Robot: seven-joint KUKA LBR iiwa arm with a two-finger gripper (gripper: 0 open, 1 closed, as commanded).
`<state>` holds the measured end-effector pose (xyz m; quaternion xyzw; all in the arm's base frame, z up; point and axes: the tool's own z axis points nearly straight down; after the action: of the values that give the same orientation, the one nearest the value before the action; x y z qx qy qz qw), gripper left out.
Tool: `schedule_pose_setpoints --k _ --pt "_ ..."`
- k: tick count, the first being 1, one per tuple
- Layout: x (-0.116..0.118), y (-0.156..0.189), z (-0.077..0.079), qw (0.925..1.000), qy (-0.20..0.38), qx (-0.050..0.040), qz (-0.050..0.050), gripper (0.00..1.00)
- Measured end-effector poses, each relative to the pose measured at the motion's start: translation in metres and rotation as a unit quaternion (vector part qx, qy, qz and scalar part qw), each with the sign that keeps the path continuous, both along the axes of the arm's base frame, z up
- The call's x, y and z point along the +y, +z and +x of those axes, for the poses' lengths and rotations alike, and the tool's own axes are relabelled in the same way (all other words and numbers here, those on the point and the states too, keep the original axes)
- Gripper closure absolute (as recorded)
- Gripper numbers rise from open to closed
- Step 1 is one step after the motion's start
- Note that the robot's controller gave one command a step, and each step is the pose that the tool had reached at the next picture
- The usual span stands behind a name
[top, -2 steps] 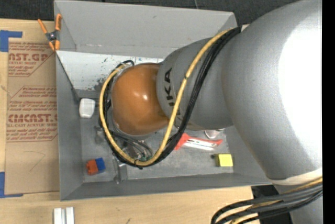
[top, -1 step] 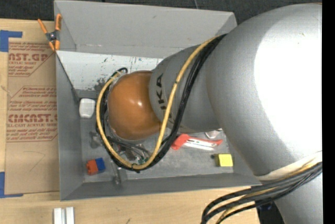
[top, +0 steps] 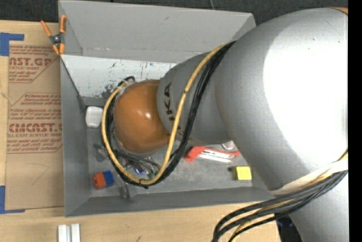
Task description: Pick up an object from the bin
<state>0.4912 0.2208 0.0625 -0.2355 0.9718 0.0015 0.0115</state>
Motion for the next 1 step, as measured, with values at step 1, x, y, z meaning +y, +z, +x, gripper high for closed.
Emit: schedule_pose_setpoints --k 1 --pt "0.0113 0.0077 -0.0059 0.9998 -0.022 0.0017 0.001 1.0"
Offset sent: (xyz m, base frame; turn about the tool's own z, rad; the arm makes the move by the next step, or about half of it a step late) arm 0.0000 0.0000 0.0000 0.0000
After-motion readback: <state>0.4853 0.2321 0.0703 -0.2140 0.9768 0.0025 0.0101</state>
